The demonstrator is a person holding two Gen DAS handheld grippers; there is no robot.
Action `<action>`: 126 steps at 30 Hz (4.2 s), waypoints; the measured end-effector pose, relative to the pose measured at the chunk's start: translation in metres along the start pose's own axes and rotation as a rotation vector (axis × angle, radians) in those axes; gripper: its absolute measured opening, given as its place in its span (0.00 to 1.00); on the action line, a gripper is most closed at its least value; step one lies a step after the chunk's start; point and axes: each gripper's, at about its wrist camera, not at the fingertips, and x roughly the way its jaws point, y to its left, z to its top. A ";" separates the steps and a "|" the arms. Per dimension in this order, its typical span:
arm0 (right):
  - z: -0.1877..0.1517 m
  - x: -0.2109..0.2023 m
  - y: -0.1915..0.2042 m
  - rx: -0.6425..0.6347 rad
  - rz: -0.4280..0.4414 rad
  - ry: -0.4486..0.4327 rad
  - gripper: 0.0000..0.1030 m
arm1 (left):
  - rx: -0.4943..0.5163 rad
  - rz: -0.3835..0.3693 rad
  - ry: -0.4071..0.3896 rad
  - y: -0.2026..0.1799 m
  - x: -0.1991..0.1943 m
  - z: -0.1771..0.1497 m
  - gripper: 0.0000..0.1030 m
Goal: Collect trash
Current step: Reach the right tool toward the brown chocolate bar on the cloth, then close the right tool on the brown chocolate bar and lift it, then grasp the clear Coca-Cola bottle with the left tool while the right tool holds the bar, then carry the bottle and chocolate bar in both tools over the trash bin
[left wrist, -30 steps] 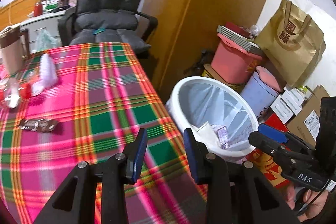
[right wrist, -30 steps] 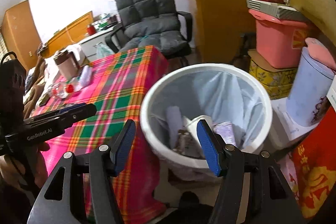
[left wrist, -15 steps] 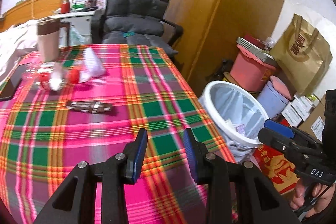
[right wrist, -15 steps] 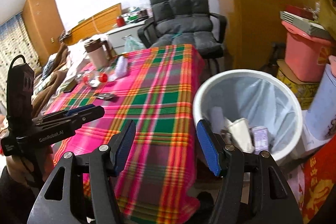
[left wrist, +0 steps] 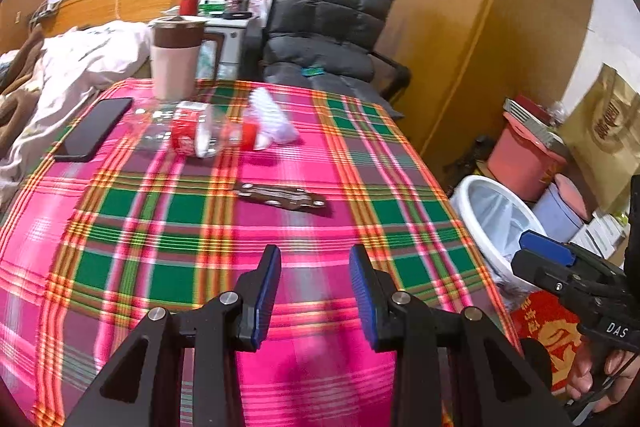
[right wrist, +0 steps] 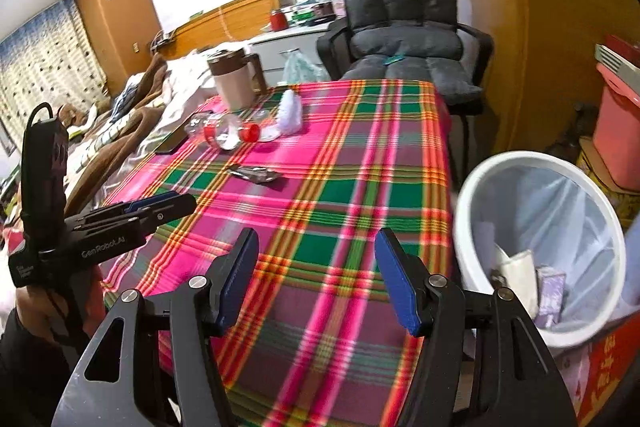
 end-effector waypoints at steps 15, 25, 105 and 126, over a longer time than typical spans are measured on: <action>0.028 0.060 0.030 -0.126 0.100 0.076 0.60 | -0.067 0.080 -0.010 0.058 0.002 0.023 0.34; 0.037 0.110 0.034 -0.215 0.120 0.162 0.60 | -0.098 0.089 0.000 0.083 0.015 0.031 0.34; 0.012 0.086 -0.031 -0.037 0.077 0.193 0.25 | -0.078 0.258 -0.085 0.180 0.025 0.085 0.60; 0.010 0.079 -0.030 -0.025 0.077 0.187 0.25 | -0.047 0.190 0.054 0.136 0.084 0.080 0.63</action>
